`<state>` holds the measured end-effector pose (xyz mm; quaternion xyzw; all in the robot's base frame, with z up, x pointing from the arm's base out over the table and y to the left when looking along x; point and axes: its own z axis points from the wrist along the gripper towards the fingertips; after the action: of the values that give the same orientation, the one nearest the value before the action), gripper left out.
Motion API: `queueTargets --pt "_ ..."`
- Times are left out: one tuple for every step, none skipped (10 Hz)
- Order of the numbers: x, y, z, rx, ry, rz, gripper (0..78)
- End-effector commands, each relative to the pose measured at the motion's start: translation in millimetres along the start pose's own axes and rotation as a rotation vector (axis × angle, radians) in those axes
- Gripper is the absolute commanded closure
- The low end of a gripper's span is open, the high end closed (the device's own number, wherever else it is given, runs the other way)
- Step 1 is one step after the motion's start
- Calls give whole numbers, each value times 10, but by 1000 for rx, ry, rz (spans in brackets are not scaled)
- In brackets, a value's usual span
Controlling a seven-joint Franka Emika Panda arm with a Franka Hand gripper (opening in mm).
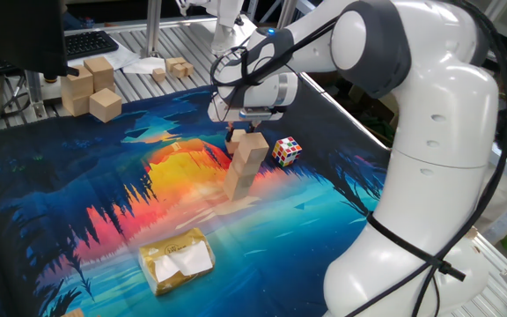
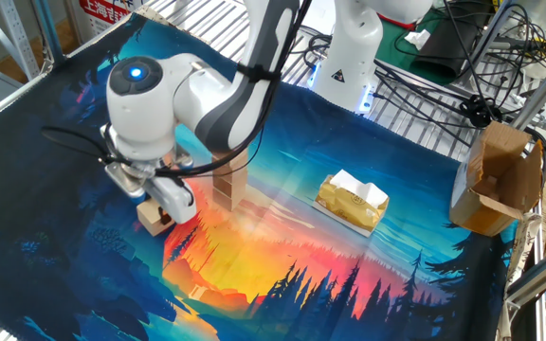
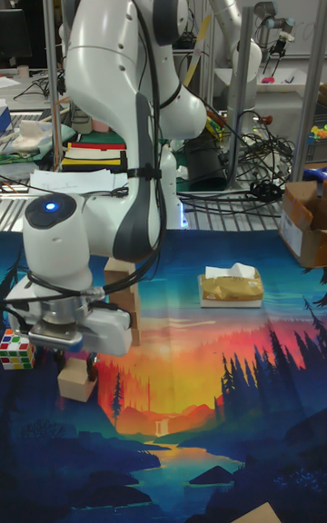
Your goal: Stack the blocks in a vertical line of five
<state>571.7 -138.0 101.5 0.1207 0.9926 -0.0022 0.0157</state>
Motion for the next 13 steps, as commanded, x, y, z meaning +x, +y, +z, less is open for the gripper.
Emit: queueTargets --pt "30 78 -180 -6 0 12 764" --pt "36 96 -244 -10 2 14 764" --pt "42 94 -293 -13 5 12 764" --pt "42 85 -328 -14 5 7 764" --pt "34 81 -359 -15 4 3 764" --pt "26 84 -378 -18 5 2 764" --pt "25 99 -433 -19 5 2 764" --pt "43 117 -478 -19 6 5 764" --pt "77 149 -551 -19 8 10 764" --pt "116 183 -638 -18 9 14 764" --pt "133 196 -673 -18 10 15 764" --pt "176 227 -747 -17 12 18 764" --pt "191 237 -768 -18 12 18 764"
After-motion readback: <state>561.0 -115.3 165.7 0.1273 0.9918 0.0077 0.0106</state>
